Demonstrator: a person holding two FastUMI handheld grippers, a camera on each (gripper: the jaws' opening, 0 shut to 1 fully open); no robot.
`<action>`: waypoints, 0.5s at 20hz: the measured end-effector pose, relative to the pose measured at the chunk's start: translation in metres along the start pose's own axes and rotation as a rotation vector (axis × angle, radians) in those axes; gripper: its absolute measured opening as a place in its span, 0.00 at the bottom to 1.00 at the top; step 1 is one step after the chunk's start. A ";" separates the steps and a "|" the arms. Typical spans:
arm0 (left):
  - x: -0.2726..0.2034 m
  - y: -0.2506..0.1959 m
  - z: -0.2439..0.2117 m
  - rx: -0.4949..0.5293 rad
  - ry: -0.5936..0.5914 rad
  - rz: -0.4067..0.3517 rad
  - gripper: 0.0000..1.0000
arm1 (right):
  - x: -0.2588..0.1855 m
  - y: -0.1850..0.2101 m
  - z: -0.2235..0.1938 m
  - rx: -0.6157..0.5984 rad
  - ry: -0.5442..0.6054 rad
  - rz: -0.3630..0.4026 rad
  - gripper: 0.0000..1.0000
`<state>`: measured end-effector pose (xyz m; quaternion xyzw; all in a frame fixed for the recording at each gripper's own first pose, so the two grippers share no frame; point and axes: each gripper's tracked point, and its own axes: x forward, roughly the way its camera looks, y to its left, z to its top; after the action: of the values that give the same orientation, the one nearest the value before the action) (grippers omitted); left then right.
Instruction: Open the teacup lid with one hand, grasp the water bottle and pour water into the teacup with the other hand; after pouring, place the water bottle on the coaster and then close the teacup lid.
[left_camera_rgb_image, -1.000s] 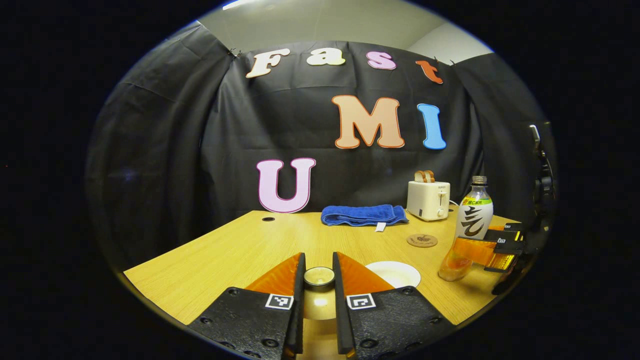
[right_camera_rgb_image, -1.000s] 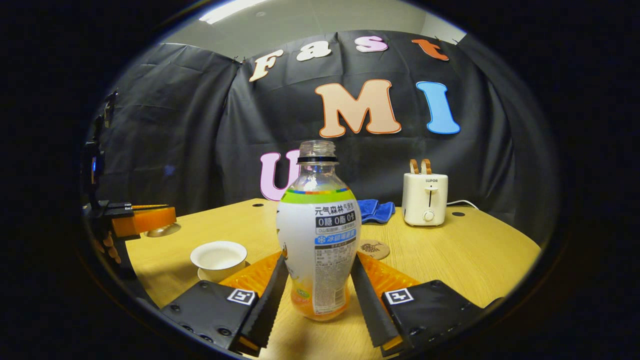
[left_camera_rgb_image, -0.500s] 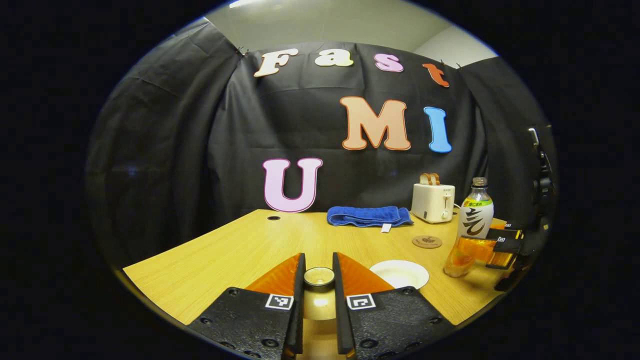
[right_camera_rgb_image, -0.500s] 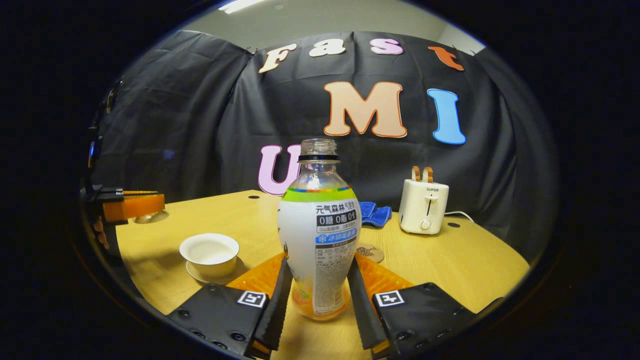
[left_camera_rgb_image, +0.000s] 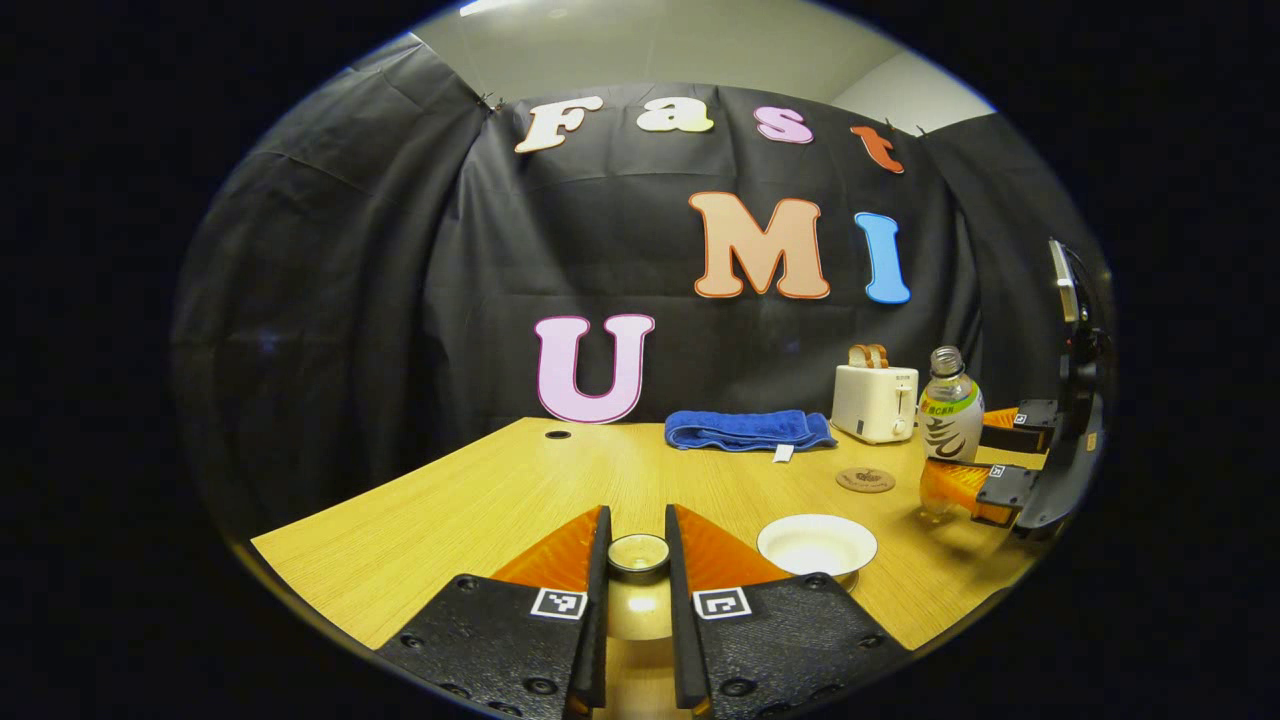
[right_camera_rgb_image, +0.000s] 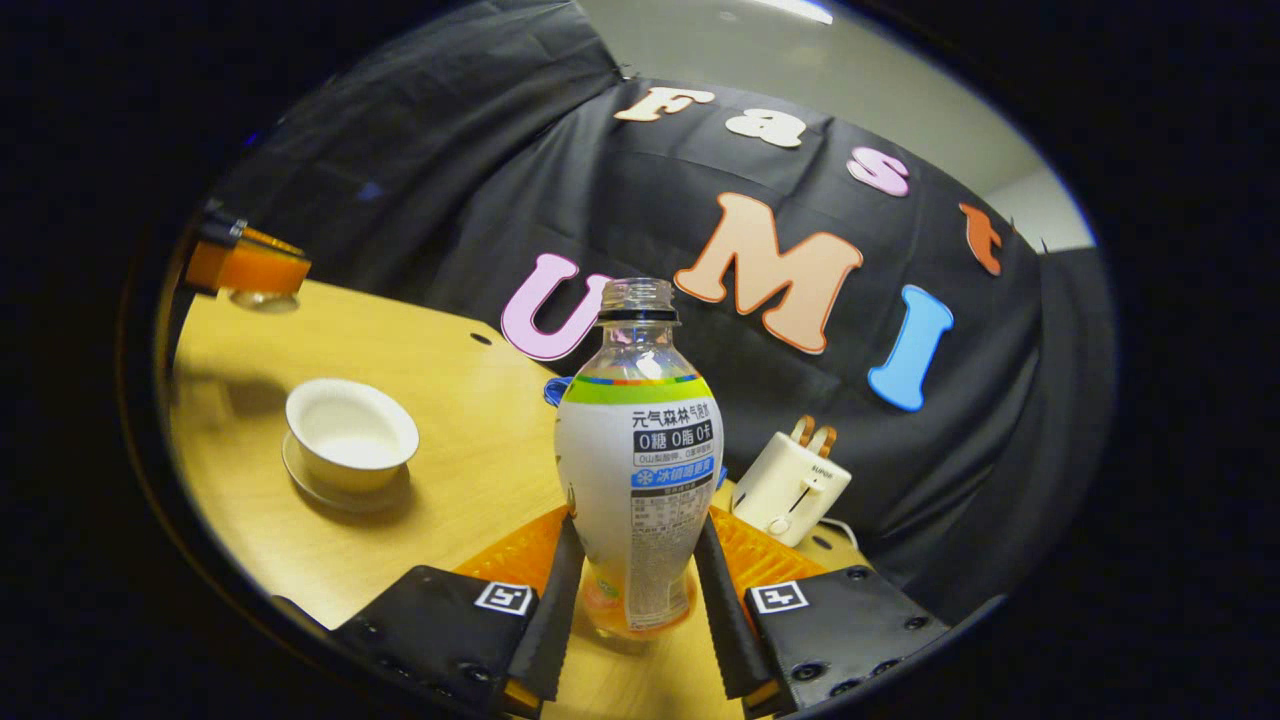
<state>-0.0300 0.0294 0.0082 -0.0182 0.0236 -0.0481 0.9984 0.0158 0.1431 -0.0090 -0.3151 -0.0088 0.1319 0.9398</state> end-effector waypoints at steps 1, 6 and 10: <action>0.001 0.000 -0.001 -0.005 0.003 -0.002 0.24 | 0.003 0.001 -0.001 -0.051 -0.004 0.000 0.65; 0.002 0.009 -0.002 -0.021 0.005 0.010 0.24 | 0.013 0.018 -0.011 -0.304 -0.011 0.014 0.65; 0.002 0.012 -0.003 -0.020 0.003 0.012 0.24 | 0.011 0.028 -0.010 -0.474 -0.035 0.030 0.64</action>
<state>-0.0272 0.0413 0.0044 -0.0281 0.0257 -0.0419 0.9984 0.0209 0.1616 -0.0345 -0.5249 -0.0512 0.1457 0.8371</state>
